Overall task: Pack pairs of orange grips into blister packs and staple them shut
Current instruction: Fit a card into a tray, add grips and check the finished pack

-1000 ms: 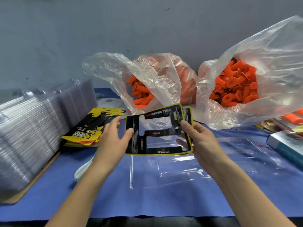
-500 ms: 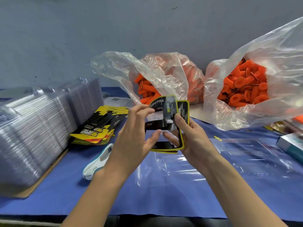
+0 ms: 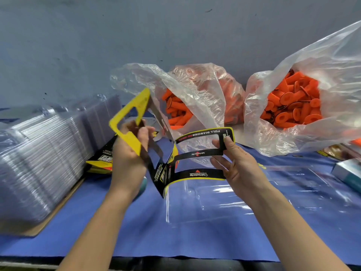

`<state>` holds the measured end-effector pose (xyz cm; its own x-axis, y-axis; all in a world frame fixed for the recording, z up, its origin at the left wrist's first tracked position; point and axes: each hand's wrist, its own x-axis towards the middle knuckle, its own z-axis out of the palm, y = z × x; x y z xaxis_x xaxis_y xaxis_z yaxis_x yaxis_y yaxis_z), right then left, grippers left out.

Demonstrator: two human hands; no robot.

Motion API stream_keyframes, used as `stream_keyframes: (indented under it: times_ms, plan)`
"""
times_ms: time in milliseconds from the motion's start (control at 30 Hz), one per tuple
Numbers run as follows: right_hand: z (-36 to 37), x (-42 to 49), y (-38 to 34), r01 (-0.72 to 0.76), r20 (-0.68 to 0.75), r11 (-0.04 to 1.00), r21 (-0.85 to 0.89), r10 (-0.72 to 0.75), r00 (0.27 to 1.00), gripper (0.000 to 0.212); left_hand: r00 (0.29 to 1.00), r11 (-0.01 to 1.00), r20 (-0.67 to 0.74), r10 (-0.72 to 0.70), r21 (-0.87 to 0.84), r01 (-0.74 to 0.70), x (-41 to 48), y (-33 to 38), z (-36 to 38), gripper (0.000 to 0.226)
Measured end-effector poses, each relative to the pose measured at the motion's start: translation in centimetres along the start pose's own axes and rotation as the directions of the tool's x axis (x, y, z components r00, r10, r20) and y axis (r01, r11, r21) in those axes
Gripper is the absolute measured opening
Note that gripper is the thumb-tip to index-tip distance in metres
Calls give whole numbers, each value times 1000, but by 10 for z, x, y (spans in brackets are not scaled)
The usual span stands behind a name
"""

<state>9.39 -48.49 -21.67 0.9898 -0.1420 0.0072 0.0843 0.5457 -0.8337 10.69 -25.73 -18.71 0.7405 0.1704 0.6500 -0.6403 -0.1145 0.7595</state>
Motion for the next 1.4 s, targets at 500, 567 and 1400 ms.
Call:
stream_keyframes:
  times_ms: [500,567,1400]
  plan:
    - [-38,5,-5,-13,-239,968,-251,-49,970,23,794,667,-133,-593,-633,393,48,-43,-64,17]
    - [-46,5,-5,-36,-263,950,-311,-49,964,22,780,627,-85,-621,-652,428,62,-48,-74,17]
    - [-56,17,-6,16,-121,808,-589,-108,987,16,603,374,-283,-746,571,731,159,-86,-81,41]
